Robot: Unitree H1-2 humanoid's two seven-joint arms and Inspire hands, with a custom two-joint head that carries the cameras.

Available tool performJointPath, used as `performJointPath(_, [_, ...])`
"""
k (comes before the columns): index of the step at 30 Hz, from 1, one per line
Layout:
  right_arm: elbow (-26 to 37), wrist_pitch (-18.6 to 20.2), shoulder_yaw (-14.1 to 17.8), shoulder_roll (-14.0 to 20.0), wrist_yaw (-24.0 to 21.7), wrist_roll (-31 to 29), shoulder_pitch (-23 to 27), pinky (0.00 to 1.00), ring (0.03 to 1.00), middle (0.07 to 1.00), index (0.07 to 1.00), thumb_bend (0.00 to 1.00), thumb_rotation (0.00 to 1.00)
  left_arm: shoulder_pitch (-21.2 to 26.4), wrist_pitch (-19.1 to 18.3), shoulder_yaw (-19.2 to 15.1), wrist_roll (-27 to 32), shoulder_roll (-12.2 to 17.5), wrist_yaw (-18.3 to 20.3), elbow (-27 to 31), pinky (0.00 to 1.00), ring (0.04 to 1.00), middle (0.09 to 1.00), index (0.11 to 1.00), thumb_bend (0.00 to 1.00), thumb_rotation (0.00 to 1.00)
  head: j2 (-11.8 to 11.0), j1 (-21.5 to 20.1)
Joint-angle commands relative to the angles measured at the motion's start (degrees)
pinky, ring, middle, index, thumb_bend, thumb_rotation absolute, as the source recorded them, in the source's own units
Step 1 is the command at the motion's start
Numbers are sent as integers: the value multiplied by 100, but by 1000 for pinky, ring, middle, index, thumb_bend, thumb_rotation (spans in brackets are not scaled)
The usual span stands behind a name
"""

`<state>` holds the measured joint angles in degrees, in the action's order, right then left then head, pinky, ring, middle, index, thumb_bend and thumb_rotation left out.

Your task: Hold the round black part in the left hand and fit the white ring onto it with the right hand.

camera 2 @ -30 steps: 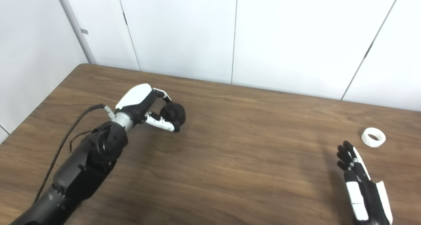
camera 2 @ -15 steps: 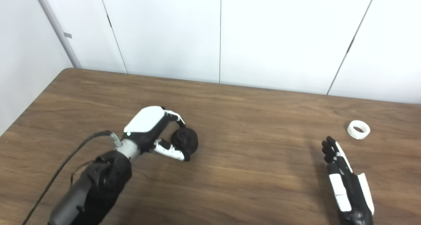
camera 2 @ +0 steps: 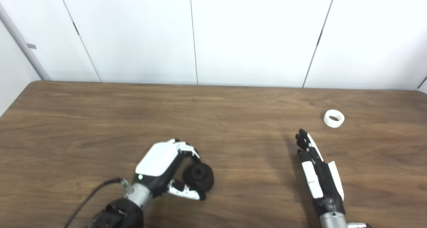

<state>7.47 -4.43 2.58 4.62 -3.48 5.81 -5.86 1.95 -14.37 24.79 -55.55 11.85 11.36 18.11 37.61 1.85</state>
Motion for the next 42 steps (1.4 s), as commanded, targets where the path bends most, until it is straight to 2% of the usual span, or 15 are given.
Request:
performJointPath(1, [-176,65,-126,-171,75,-25,-248,910,937,930,945,526,1000,-2,123,41,-164,-72,-123,41,993,879,790,484,519,49,19,-5])
performJointPath(7, [-38,180,-175,-186,108,0,-270,916,941,935,947,510,1000,-296,175,101,-134,-268,-126,8,1000,918,821,484,519,48,143,-121])
performJointPath(13, [128,326,-244,-182,161,37,-302,917,946,940,949,525,1000,-529,164,182,-209,-339,-45,17,1000,921,830,485,519,50,246,-173])
performJointPath(24, [337,519,-349,-198,248,116,-298,911,946,934,949,525,1000,-636,135,115,-206,-264,29,-26,986,911,821,485,519,50,468,-362])
performJointPath(31, [454,634,-441,-201,328,210,-278,900,946,937,949,513,1000,-649,122,69,-165,-174,130,43,993,916,822,485,518,49,591,-622])
performJointPath(35, [575,727,-442,-198,370,226,-234,898,953,942,926,517,1000,-663,138,47,-186,-105,166,72,988,913,822,486,518,50,656,-704])
performJointPath(40, [837,892,-365,-180,424,198,-174,886,946,941,895,508,917,-719,190,28,-199,-65,132,55,982,909,818,486,520,49,745,-795])
performJointPath(42, [981,1017,-319,-120,491,371,-131,864,929,933,885,506,871,-744,194,23,-214,-72,130,62,981,908,816,486,521,49,785,-827])
